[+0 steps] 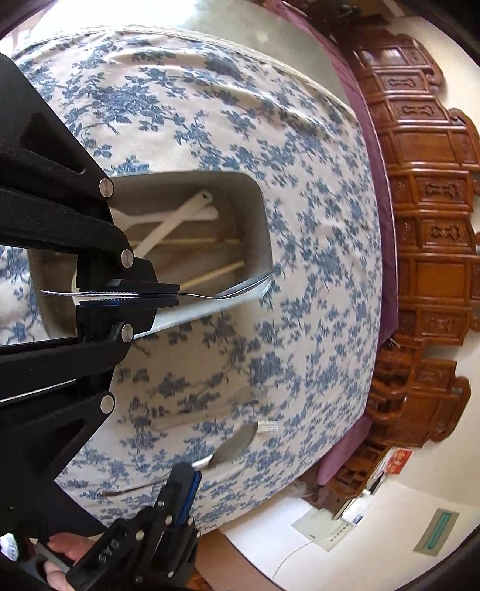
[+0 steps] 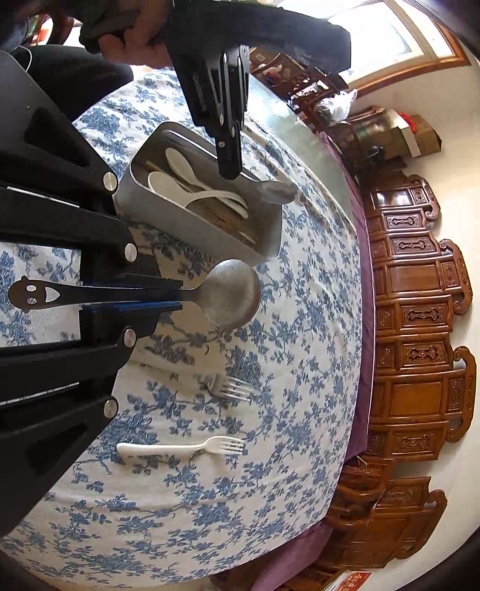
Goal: Organize utensils
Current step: 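Carry the metal fork into the tray and open the left gripper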
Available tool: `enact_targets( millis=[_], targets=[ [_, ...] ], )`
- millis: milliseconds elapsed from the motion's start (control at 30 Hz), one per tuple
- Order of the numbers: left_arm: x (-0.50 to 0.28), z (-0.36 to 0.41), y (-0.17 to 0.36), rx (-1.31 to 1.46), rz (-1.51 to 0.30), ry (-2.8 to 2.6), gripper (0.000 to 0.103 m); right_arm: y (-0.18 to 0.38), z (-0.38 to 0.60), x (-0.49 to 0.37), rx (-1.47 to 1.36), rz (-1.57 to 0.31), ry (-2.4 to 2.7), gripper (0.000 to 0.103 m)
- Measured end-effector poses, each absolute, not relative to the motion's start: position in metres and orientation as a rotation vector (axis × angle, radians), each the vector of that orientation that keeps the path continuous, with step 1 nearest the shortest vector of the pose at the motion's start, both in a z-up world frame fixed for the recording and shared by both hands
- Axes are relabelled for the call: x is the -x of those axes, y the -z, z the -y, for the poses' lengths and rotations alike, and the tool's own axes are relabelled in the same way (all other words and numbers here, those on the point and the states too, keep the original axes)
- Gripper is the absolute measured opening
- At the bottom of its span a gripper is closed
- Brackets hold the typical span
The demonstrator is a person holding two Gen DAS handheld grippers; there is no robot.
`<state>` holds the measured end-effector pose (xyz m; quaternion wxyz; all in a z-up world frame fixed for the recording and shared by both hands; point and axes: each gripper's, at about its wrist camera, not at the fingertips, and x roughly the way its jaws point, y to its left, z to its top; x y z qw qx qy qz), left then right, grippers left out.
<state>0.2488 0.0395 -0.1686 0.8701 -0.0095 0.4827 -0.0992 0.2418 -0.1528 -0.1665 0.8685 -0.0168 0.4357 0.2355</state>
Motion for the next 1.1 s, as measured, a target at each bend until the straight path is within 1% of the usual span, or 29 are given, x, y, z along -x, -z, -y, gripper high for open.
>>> enact_targets(
  millis=[300,733,1100],
  targets=[
    [-0.264,-0.064,0.192,0.053,-1.052,0.161,0.001,0.166,0.138,-0.245,0.05,-0.919,-0.517,0.007],
    [-0.278,-0.072,0.225,0.06,-1.12,0.132,0.001,0.161,0.12,-0.25,0.059,-0.913,-0.548,0.007],
    [-0.281,-0.076,0.225,0.068,-1.119,0.128,0.002,0.161,0.115,-0.25,0.067,-0.915,-0.55,0.007]
  ],
)
